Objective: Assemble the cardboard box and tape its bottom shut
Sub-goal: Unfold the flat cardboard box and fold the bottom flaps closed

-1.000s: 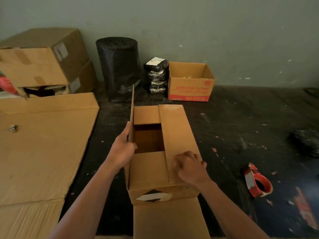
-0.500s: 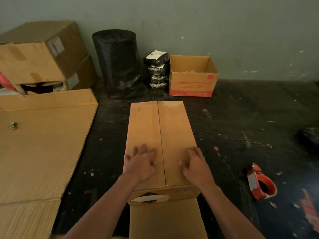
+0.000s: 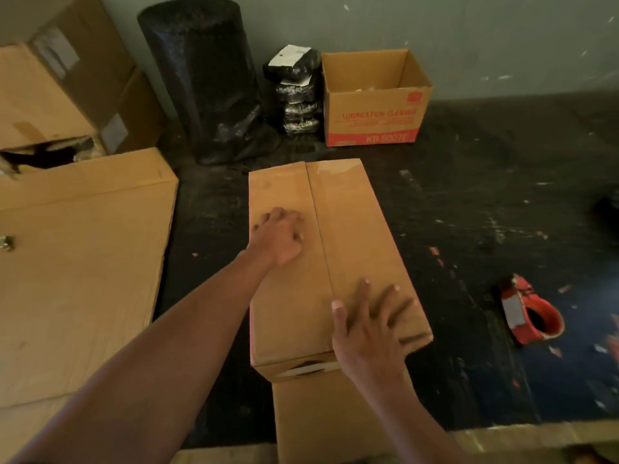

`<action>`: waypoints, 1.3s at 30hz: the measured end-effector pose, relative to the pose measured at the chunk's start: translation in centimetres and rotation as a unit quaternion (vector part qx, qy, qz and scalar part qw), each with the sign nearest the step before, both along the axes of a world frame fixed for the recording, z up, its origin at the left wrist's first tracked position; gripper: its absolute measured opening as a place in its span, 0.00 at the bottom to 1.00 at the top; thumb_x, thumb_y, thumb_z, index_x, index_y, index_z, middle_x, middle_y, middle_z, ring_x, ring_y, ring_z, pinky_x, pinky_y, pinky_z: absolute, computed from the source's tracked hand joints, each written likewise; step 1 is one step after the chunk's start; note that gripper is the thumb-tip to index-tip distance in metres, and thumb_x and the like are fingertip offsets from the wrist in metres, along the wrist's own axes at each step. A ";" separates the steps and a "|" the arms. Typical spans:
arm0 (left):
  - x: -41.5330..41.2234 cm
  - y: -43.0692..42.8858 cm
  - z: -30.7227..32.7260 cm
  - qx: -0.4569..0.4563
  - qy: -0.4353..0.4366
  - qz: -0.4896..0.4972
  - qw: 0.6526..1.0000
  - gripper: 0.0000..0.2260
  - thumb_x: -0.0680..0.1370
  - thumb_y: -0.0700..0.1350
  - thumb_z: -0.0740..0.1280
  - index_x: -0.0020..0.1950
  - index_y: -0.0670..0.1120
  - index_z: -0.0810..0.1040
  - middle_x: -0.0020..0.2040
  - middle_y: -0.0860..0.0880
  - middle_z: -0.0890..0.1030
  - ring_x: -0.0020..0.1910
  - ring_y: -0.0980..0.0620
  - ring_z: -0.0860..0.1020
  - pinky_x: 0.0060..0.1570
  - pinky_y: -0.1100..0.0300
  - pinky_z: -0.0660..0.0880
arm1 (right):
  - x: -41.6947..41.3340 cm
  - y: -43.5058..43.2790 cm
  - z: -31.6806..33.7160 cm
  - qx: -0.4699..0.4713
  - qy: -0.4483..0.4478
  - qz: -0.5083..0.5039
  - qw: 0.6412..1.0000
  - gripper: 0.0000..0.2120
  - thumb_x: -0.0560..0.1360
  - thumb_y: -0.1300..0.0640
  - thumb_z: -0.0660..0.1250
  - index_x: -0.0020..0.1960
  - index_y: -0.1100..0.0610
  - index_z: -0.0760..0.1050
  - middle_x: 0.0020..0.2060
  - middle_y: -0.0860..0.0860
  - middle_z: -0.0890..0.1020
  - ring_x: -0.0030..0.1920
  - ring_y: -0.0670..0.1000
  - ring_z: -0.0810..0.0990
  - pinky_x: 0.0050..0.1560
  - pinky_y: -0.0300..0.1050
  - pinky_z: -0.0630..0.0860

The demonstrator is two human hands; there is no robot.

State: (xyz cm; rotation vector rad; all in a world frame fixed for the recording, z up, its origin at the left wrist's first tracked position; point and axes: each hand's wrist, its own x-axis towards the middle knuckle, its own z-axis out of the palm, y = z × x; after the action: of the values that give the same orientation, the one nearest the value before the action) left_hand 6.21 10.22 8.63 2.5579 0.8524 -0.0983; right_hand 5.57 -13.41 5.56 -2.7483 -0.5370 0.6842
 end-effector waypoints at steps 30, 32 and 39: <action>9.8 15.9 0.1 -0.015 0.124 0.036 0.991 0.60 0.60 0.76 0.73 0.83 0.61 0.44 0.82 0.40 0.47 0.80 0.33 0.50 0.75 0.31 0.49 | 4.0 1.2 -1.4 0.391 0.065 -0.374 0.838 0.58 0.71 0.46 0.80 0.82 0.47 0.38 0.77 0.52 0.66 0.75 0.58 0.69 0.73 0.59 0.69; 7.5 16.2 0.6 -0.014 0.124 0.064 0.990 0.58 0.60 0.79 0.69 0.82 0.62 0.48 0.82 0.39 0.47 0.79 0.31 0.51 0.75 0.32 0.52 | 4.9 0.8 -0.7 0.373 0.063 -0.352 0.856 0.57 0.73 0.46 0.78 0.84 0.48 0.40 0.79 0.51 0.66 0.77 0.59 0.67 0.74 0.60 0.67; -2.4 17.1 1.6 -0.088 0.034 0.225 0.970 0.51 0.60 0.74 0.73 0.77 0.56 0.61 0.78 0.40 0.61 0.75 0.33 0.62 0.70 0.37 0.65 | 9.6 0.9 1.7 0.353 0.101 -0.263 0.892 0.50 0.75 0.47 0.75 0.83 0.45 0.44 0.77 0.53 0.67 0.76 0.60 0.67 0.75 0.68 0.65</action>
State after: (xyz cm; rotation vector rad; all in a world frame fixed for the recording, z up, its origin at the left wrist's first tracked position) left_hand 3.81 27.29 10.19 2.1515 1.3616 -0.1152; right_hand 15.12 -12.52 7.23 -1.9642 0.0330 0.4931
